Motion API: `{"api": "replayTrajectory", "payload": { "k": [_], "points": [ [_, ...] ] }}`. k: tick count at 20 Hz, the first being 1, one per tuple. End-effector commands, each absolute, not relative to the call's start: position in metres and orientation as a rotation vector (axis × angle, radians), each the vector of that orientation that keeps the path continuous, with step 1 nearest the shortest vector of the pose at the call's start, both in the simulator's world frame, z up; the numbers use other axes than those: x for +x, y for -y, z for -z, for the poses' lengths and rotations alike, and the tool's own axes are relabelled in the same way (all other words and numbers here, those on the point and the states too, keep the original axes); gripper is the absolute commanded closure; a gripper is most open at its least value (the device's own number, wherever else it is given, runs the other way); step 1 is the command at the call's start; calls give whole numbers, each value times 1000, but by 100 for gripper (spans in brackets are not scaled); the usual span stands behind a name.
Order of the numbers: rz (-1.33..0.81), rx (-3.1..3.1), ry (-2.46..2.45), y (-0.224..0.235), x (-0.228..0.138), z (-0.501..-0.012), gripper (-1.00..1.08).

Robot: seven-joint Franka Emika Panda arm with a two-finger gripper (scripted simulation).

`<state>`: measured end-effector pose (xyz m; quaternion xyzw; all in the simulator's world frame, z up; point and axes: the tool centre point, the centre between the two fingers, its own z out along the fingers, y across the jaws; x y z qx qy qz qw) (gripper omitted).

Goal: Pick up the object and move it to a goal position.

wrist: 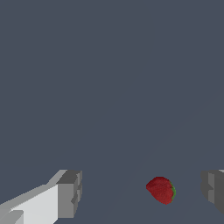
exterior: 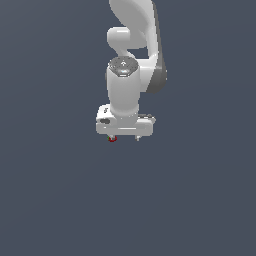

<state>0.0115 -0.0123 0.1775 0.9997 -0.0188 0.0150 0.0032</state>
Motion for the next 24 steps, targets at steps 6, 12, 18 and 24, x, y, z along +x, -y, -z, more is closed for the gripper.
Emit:
{"api": "replayTrajectory", "payload": {
  "k": [6, 12, 18, 24],
  "points": [
    [-81, 3132, 51, 19, 17, -188, -92],
    [-124, 3128, 56, 27, 24, -202, -92],
    [-117, 3128, 30, 28, 22, -198, -92],
    [-109, 3125, -59, 34, 16, -189, -92]
  ]
}}
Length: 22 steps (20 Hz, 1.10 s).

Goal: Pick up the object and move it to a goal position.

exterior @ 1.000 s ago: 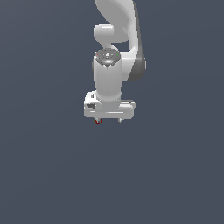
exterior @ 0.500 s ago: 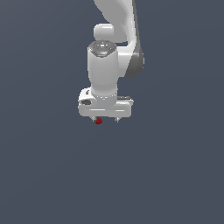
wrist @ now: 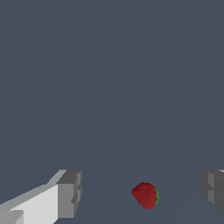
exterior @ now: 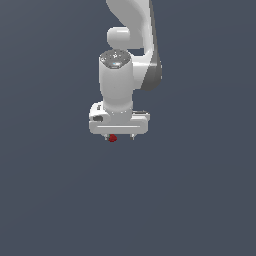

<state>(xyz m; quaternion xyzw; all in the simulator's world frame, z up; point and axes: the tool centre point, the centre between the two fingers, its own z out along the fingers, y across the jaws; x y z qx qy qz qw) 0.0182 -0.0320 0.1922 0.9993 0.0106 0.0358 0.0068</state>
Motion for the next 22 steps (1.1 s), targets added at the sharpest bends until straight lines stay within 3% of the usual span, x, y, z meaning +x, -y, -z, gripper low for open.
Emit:
{"api": "replayTrajectory", "payload": {
  "k": [1, 22],
  "points": [
    [-107, 3123, -80, 35, 15, -187, -92],
    [-39, 3021, -784, 71, -39, -120, -92]
  ]
}}
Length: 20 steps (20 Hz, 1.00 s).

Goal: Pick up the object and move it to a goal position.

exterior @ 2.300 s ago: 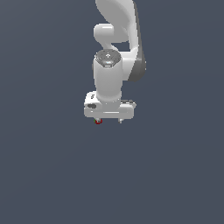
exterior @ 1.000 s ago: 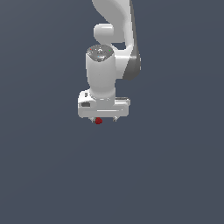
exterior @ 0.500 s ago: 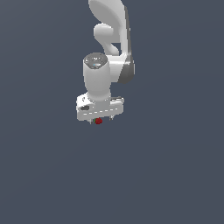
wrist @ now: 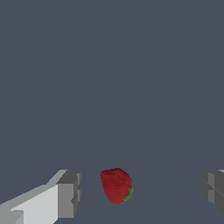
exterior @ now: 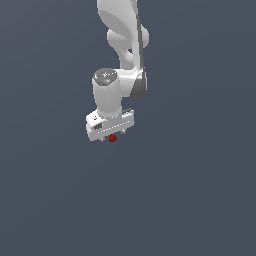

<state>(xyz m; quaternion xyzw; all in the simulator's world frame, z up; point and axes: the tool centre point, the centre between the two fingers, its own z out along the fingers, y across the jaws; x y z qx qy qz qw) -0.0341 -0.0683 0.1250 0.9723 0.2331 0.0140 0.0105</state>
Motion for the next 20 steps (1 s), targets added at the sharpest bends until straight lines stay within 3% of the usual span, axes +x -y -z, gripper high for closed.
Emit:
{"api": "replayTrajectory", "payload": {
  "k": [1, 20],
  "points": [
    [-36, 3012, -820, 72, -42, -117, -92],
    [-2, 2848, -1323, 88, -89, -75, -92]
  ]
}}
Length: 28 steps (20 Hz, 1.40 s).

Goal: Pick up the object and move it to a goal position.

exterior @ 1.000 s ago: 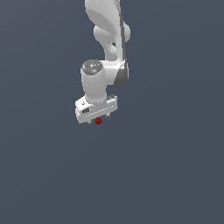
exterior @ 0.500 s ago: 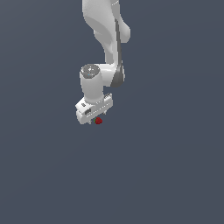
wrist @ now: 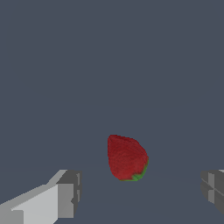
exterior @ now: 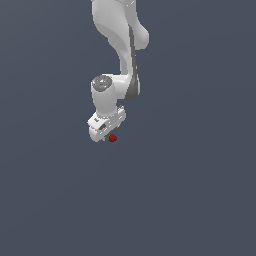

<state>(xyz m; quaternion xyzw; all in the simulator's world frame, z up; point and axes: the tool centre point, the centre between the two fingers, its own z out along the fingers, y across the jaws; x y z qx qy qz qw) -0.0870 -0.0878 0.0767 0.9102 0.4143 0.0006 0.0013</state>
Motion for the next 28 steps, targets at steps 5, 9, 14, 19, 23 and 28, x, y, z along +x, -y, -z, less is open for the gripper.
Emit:
{"api": "replayTrajectory", "payload": {
  "k": [5, 9, 14, 19, 23, 28],
  "points": [
    [0, 2835, -1354, 89, -92, -73, -92],
    [0, 2837, -1349, 89, -92, -72, -92],
    [0, 2836, -1351, 89, -92, -59, -92],
    [0, 2835, -1354, 89, -93, -35, -92],
    [0, 2835, -1355, 89, -93, -25, -92],
    [0, 2835, -1355, 89, -93, -23, 108]
  ]
}}
